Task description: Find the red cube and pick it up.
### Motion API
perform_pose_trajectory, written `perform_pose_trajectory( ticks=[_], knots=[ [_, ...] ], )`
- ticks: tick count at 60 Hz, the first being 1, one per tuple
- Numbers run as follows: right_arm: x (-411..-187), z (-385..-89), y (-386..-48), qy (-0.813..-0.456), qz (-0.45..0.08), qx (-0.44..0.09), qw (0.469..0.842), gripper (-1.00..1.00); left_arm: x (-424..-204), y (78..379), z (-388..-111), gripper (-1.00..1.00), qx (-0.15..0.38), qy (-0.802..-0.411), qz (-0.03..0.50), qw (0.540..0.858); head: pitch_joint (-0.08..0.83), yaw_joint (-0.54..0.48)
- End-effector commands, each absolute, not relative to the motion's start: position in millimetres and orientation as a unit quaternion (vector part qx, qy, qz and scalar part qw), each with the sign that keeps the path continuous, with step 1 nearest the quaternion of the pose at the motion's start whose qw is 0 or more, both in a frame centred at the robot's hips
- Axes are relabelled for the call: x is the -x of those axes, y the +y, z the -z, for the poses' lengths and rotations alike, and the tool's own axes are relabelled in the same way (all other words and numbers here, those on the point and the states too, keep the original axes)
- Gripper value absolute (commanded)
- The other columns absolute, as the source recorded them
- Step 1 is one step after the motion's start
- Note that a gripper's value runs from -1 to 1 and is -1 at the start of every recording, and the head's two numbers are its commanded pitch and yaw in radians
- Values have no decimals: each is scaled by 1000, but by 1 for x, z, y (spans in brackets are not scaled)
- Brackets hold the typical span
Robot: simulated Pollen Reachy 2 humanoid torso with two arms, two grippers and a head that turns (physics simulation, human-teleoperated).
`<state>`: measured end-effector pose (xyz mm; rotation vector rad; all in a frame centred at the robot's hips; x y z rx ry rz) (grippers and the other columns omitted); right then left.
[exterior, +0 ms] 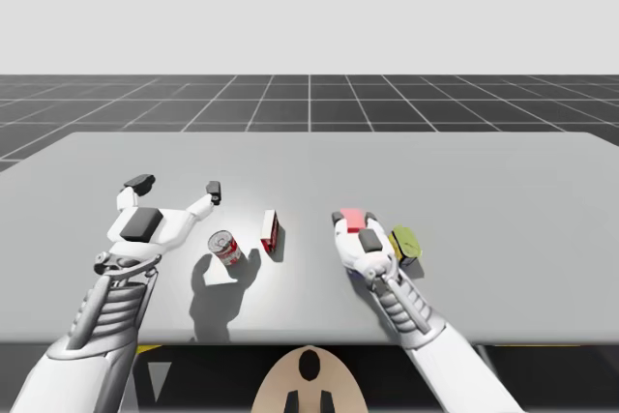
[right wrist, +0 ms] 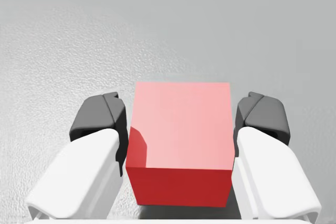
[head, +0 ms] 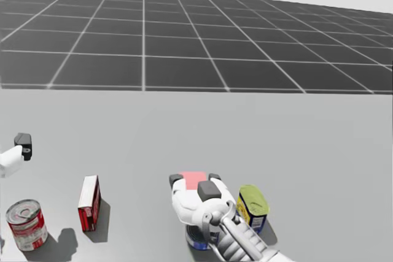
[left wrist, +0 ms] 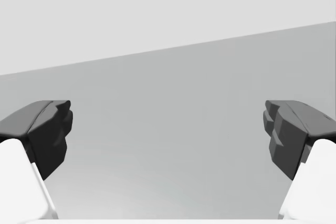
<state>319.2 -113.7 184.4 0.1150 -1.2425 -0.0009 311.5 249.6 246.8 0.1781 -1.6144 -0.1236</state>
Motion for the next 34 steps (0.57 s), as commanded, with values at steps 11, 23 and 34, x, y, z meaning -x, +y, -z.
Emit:
perform_pose_trajectory(
  ticks=[11,23,34],
  knots=[
    [-295,-236,-78,-596,-10,-105,796,1000,-312,250,-247,-1000,-79,-721,52,686,331,-194],
    [-282,-293,-95,-665,-48,-118,736,994,-311,251,-248,-1000,-79,-722,50,685,319,-208],
    [-266,-354,-117,-749,-57,-92,654,1000,-311,251,-249,-1000,-79,-723,48,685,310,-214]
  ],
)
